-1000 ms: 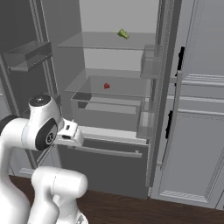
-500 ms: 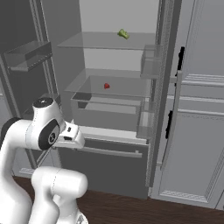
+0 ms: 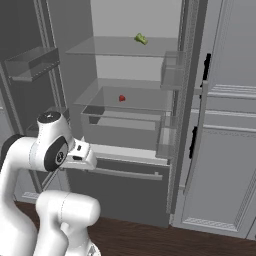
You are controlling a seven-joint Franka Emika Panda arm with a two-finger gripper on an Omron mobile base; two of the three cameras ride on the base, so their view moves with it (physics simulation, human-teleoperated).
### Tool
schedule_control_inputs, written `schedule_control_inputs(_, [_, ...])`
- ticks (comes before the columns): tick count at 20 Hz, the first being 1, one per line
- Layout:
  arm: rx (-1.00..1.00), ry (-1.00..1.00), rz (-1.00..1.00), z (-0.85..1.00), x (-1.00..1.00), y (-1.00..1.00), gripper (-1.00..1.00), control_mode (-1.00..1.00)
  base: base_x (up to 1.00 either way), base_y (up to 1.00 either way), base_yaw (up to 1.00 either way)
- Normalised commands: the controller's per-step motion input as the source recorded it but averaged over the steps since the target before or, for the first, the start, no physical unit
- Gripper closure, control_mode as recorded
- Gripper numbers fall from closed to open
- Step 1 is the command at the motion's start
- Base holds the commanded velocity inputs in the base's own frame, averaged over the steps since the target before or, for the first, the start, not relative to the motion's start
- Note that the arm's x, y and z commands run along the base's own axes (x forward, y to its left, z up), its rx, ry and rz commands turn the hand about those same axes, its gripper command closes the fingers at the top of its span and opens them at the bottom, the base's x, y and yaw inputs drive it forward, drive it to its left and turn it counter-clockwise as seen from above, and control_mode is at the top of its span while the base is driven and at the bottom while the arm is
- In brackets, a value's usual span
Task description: Take the strawberry from the fridge and place it on top of the pancake, located on the dining counter.
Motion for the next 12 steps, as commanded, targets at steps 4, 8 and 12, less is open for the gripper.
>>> schedule_control_inputs(4, [0.0,0.0,0.0,0.0,0.18,0.0,-1.0,-1.0,0.0,0.0,0.0])
schedule_control_inputs(8, [0.0,0.0,0.0,0.0,0.0,0.0,-1.0,1.0,0.47,0.0,0.0])
schedule_control_inputs(12, [0.0,0.0,0.0,0.0,0.0,0.0,-1.0,1.0,0.48,0.0,0.0])
